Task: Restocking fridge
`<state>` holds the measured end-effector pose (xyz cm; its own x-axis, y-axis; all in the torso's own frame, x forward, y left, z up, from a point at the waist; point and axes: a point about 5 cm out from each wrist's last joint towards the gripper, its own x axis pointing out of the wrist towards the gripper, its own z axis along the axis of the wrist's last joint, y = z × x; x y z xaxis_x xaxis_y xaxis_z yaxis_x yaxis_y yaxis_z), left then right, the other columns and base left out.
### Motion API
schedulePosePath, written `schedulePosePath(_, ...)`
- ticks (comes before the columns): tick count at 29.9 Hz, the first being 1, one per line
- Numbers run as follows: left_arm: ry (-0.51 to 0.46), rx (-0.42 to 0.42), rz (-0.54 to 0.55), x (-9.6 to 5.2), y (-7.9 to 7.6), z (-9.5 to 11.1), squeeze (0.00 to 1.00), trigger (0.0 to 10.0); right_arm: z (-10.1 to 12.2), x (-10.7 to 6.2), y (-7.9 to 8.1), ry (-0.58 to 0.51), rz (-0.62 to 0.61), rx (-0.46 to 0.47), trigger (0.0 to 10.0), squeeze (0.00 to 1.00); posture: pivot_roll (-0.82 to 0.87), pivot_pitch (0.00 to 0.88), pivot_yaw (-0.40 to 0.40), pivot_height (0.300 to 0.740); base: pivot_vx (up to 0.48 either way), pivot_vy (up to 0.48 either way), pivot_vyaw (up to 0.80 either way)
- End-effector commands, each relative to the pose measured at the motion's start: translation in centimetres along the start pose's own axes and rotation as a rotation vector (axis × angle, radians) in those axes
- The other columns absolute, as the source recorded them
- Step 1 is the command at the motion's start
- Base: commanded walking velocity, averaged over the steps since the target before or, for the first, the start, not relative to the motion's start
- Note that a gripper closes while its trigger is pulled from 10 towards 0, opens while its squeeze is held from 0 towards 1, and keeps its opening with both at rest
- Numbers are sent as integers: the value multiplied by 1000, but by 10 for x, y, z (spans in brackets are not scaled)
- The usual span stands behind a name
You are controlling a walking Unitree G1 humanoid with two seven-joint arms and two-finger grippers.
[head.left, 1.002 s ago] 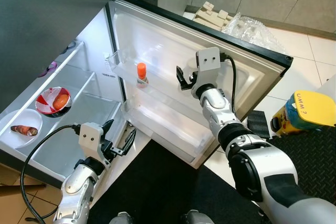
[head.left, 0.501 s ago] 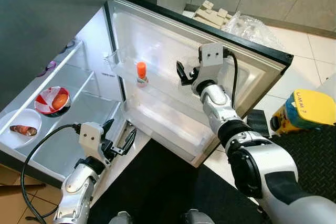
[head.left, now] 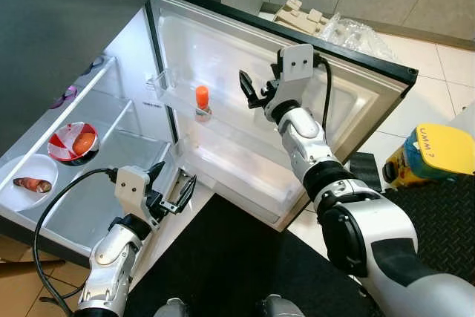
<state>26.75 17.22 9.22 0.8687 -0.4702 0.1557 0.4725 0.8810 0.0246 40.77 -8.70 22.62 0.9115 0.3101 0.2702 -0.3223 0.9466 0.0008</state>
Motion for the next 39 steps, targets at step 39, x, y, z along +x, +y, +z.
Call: schedulePosePath(39,43,41,59,1,9,-7,0,10000,119,-59,-81,-608,-412,-91,10000,0,-118,165,13,725,0,0,0)
